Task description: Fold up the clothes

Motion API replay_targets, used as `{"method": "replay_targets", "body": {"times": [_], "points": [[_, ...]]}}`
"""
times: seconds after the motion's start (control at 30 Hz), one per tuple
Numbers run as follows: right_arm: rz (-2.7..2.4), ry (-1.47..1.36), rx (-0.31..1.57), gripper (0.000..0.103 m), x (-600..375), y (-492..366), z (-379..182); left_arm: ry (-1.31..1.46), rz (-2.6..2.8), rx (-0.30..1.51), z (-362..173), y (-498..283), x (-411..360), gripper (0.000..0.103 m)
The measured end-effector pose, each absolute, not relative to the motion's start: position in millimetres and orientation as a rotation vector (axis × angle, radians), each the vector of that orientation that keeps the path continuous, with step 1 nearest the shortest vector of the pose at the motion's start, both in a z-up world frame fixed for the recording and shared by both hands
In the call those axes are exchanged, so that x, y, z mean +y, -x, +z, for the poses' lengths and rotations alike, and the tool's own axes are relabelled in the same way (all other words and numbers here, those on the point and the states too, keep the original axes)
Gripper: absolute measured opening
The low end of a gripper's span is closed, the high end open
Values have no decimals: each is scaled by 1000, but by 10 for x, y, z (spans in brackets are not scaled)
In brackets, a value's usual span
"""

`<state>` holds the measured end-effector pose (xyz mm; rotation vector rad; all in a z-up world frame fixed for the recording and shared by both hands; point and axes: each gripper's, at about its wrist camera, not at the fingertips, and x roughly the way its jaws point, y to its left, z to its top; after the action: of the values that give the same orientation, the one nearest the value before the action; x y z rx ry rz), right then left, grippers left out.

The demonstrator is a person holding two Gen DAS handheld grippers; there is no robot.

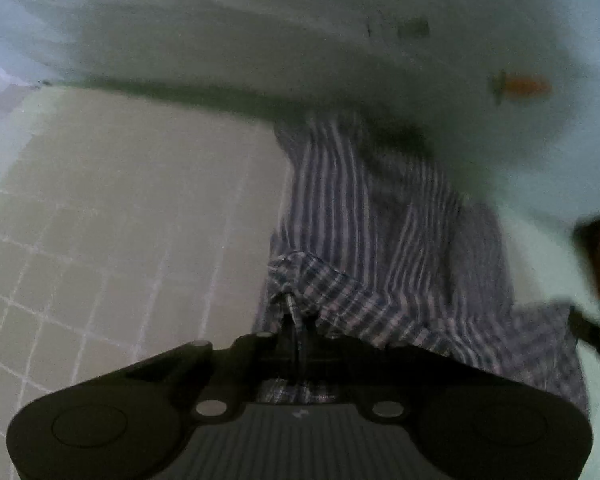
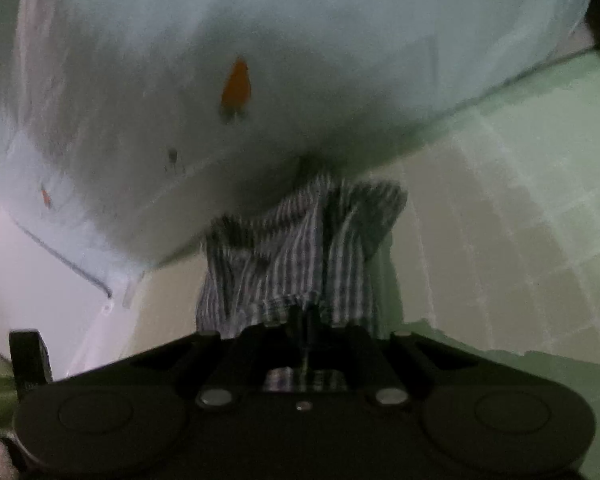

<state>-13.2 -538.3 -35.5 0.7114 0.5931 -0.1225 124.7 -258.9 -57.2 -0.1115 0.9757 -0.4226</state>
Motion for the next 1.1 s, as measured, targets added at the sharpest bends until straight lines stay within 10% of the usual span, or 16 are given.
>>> {"method": "replay_targets", "body": {"times": [0.17,0.23,0.3,0.4,0.63,0.7,0.73,0.77,1.1], "points": [[-234,-625,673,3,-5399,105,-411,162,-363,994,-576,-1307,-2498,26],[-262,-606,713,11,-5348,96,-433,153,-361,1000,-546,-1262,-2460,66],[-299,-613,703,51,-5298,196,-389,166,-372,980,-456,-1122,-2337,84],[-346,-661,687,59,-5211,429,-348,210,-374,1011,-428,-910,-2143,85],[-288,-806,723,61,-4892,915,-512,296,-363,1171,-680,-335,-1837,77],[-245,-819,743,20,-4798,966,-576,314,-398,1196,-745,-242,-1834,46],[-234,-822,757,13,-4766,986,-602,314,-408,1214,-786,-197,-1844,13],[-225,-825,772,8,-4737,1005,-628,297,-402,1227,-816,-169,-1862,2],[-242,-763,867,4,-4510,1447,-598,232,-412,1299,-766,453,-1639,3]]}}
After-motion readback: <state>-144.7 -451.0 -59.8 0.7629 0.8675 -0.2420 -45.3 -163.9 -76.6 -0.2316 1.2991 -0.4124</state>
